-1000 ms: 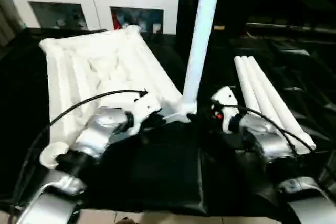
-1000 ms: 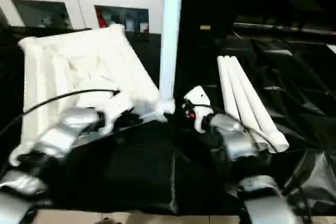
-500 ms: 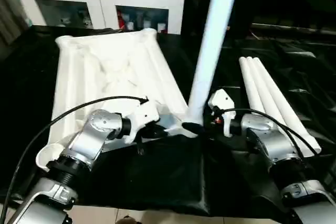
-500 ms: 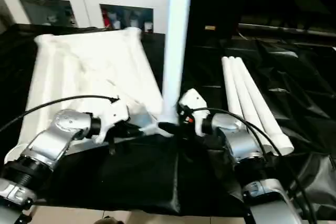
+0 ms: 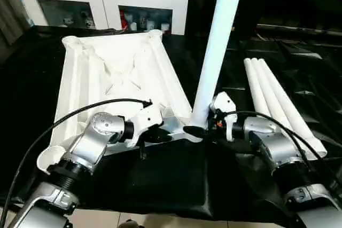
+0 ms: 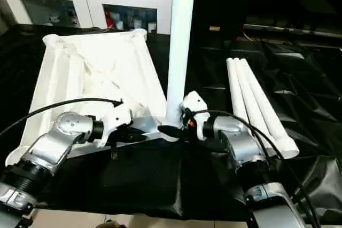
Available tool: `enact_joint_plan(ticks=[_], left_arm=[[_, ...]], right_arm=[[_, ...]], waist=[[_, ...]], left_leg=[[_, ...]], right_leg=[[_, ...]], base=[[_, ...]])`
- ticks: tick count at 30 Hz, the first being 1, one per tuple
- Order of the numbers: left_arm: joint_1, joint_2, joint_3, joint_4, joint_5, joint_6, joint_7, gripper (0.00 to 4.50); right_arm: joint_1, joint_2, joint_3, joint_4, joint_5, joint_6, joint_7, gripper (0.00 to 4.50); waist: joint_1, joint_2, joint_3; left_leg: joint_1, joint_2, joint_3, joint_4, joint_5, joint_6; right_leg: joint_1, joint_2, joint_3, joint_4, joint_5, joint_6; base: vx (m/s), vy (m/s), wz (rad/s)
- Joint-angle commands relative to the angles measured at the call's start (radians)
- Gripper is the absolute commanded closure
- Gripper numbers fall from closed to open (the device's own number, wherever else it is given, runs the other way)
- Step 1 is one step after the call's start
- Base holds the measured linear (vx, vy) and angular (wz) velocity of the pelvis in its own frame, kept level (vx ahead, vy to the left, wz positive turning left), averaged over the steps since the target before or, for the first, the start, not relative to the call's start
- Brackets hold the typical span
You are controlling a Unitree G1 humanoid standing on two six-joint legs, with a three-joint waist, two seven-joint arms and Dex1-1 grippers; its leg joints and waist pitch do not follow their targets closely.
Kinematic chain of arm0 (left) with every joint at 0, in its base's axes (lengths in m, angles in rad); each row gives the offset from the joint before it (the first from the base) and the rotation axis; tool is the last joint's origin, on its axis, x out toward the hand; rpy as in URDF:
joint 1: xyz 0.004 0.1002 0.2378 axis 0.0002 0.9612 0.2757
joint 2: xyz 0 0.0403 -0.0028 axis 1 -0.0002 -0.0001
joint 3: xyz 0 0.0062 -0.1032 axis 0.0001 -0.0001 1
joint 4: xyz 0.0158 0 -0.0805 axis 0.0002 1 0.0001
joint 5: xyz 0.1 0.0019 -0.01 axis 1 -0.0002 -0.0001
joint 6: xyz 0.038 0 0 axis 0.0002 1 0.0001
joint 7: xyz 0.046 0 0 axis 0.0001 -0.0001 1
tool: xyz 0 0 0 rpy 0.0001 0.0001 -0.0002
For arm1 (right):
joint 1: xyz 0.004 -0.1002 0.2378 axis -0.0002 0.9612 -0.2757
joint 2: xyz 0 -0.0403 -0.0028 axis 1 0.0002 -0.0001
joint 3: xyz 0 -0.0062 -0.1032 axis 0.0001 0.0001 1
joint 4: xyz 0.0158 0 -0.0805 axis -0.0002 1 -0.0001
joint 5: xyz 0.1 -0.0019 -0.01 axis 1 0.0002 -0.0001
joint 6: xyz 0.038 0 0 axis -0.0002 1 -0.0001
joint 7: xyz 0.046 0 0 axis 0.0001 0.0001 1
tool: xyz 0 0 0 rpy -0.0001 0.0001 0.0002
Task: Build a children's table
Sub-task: Rotate leg to tighten
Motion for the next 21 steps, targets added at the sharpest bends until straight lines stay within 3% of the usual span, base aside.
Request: enact_joint_plan(ticks=[1, 7, 9, 11, 13, 15, 16, 18, 21], left_arm=[[0.007, -0.013, -0.016, -0.029, -0.024, 0.0, -0.027, 4.5], [0.009, -0.013, -0.014, -0.03, -0.024, 0.009, -0.023, 4.5], [0.001, -0.031, -0.003, -0.007, -0.015, 0.039, 0.019, 4.5], [-0.024, -0.075, 0.025, 0.051, 0.002, 0.065, 0.124, 4.5], [-0.071, -0.147, 0.071, 0.14, 0.023, 0.099, 0.295, 4.5], [-0.106, -0.202, 0.11, 0.199, 0.023, 0.136, 0.415, 4.5], [-0.123, -0.23, 0.129, 0.226, 0.024, 0.144, 0.483, 4.5], [-0.152, -0.282, 0.15, 0.269, 0.026, 0.15, 0.579, 4.5], [-0.163, -0.314, 0.137, 0.283, 0.044, 0.149, 0.617, 4.5]], right_arm=[[0.008, -0.005, 0.0, -0.033, 0.012, 0.016, 0.014, 1.67], [0.019, 0.007, 0.0, -0.031, 0.014, 0.033, 0.007, 1.74], [0.014, 0.04, -0.025, 0.017, 0.002, 0.025, -0.089, 1.74], [-0.005, 0.087, -0.071, 0.098, -0.004, 0.023, -0.238, 1.74], [-0.031, 0.147, -0.128, 0.192, -0.004, 0.017, -0.444, 1.75], [-0.056, 0.188, -0.179, 0.26, 0.005, 0.023, -0.618, 1.75], [-0.069, 0.204, -0.199, 0.29, 0.007, 0.025, -0.698, 1.75], [-0.092, 0.232, -0.215, 0.341, -0.005, 0.029, -0.835, 1.76], [-0.109, 0.255, -0.211, 0.366, -0.022, 0.011, -0.898, 1.76]], waist=[[-0.002, -0.004, -0.061], [-0.001, -0.004, -0.061], [-0.002, -0.002, -0.06], [-0.007, -0.005, -0.054], [-0.019, -0.004, -0.048], [-0.018, -0.002, -0.048], [-0.02, -0.004, -0.048], [-0.02, -0.002, -0.049], [-0.016, -0.004, -0.055]], left_leg=[[0.017, 0.067, -0.022, -0.062, -0.1, 0.08], [0.017, 0.067, -0.022, -0.062, -0.099, 0.079], [0.017, 0.067, -0.022, -0.063, -0.103, 0.074], [0.019, 0.068, -0.023, -0.069, -0.142, 0.05], [0.026, 0.065, -0.024, -0.076, -0.23, -0.003], [0.033, 0.063, -0.026, -0.076, -0.267, -0.025], [0.029, 0.063, -0.028, -0.078, -0.262, -0.029], [0.032, 0.062, -0.028, -0.078, -0.271, -0.036], [0.024, 0.062, -0.026, -0.077, -0.232, -0.016]], right_leg=[[0.048, -0.079, 0.064, -0.063, 0.011, -0.25], [0.048, -0.079, 0.064, -0.063, 0.007, -0.249], [0.047, -0.079, 0.064, -0.063, -0.002, -0.25], [0.045, -0.082, 0.065, -0.073, -0.062, -0.247], [0.041, -0.083, 0.067, -0.089, -0.218, -0.222], [0.037, -0.088, 0.068, -0.1, -0.313, -0.191], [0.038, -0.086, 0.068, -0.102, -0.326, -0.173], [0.032, -0.084, 0.067, -0.104, -0.328, -0.163], [0.038, -0.084, 0.067, -0.098, -0.25, -0.16]], base=[[0.0, 0.0, 0.0], [0.0, 0.0, 0.0], [0.0, 0.0, 0.0], [0.0, 0.0, 0.0], [0.0, 0.0, 0.0], [0.0, 0.0, 0.0], [0.0, 0.0, 0.0], [0.0, 0.0, 0.0], [0.0, 0.0, 0.0]])
